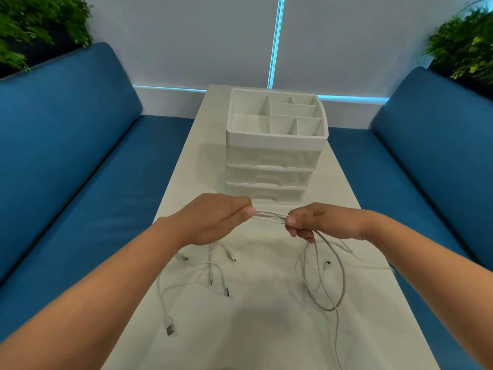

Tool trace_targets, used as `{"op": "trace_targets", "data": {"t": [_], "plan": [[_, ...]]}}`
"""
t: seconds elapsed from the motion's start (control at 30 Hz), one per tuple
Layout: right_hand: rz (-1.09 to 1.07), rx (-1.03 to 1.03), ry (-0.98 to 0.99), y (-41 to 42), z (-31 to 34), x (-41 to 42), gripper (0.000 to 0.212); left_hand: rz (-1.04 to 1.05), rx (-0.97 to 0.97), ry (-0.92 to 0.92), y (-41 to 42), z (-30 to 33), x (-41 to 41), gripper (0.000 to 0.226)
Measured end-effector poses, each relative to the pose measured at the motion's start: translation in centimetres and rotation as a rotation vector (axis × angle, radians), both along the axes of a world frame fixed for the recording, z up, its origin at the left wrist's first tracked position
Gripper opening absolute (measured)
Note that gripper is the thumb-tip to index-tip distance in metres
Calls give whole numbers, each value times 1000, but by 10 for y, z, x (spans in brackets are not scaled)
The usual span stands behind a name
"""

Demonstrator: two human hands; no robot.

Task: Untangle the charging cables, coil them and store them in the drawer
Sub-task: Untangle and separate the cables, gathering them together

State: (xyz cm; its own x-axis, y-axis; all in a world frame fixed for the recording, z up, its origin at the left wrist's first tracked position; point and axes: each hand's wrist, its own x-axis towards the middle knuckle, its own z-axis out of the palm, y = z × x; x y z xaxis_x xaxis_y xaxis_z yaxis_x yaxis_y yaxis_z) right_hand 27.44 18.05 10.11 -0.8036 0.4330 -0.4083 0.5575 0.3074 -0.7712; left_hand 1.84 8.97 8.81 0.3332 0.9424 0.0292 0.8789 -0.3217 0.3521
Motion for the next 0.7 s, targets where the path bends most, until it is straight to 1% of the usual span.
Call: {"op": "trace_targets", "data": {"t": [0.07,0.13,0.23,0.27,0.3,0.33,0.37,0.43,0.57,0.63,0.7], "plan": [[48,53,-74,3,4,0,30,11,-13,-32,-1,-2,3,48],[108,74,-153,3,9,-2,26,41,-30,-27,0,-3,6,56],[139,85,-260,3,17,-8,31,68,-15,-15,1,-6,9,53],[116,71,-298,2,20,-11,36,66,-10,-22,2,-5,10,51],[78,39,-312,1,23,-15,47,58,-4,-29,2,-5,10,50],[45,-1,-288,-1,25,-19,56,44,3,-33,3,-4,12,50],[35,-32,-225,-2,26,-25,59,29,11,-30,4,-2,13,48],[49,-76,-89,-5,24,-37,53,18,34,-21,6,2,15,46],[2,-175,62,-10,18,-43,35,58,70,-32,10,8,6,48],[-7,-181,58,-13,16,-41,27,42,97,19,10,9,2,48],[-7,-113,16,-16,17,-40,26,48,104,51,10,9,-2,51]]}}
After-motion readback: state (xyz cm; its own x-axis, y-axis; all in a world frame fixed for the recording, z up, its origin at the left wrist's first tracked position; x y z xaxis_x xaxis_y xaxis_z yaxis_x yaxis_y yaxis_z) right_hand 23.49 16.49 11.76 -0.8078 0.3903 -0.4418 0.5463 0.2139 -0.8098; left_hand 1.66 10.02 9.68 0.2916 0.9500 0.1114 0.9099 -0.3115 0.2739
